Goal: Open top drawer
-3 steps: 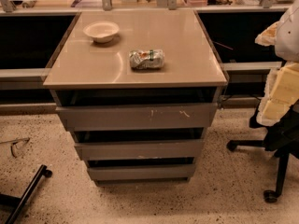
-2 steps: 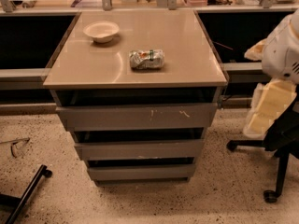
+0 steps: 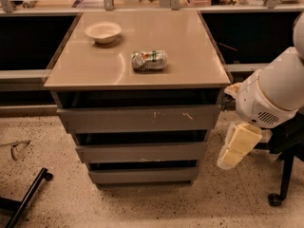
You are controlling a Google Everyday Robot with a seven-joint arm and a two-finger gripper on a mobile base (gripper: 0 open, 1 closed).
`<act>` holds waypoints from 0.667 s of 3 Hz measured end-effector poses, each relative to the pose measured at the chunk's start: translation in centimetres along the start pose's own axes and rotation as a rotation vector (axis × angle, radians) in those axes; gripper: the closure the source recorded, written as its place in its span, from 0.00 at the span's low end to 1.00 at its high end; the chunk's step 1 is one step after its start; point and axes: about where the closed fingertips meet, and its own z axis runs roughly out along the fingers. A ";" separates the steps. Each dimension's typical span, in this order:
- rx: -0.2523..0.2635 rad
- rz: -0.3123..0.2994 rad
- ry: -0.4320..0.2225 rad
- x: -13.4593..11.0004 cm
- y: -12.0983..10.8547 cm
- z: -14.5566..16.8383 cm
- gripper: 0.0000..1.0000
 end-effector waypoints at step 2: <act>0.083 -0.155 -0.074 -1.8 -1.7 6.6 0.00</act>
Offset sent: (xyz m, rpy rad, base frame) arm 0.0877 0.0669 -0.0906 0.0300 -0.3720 0.2269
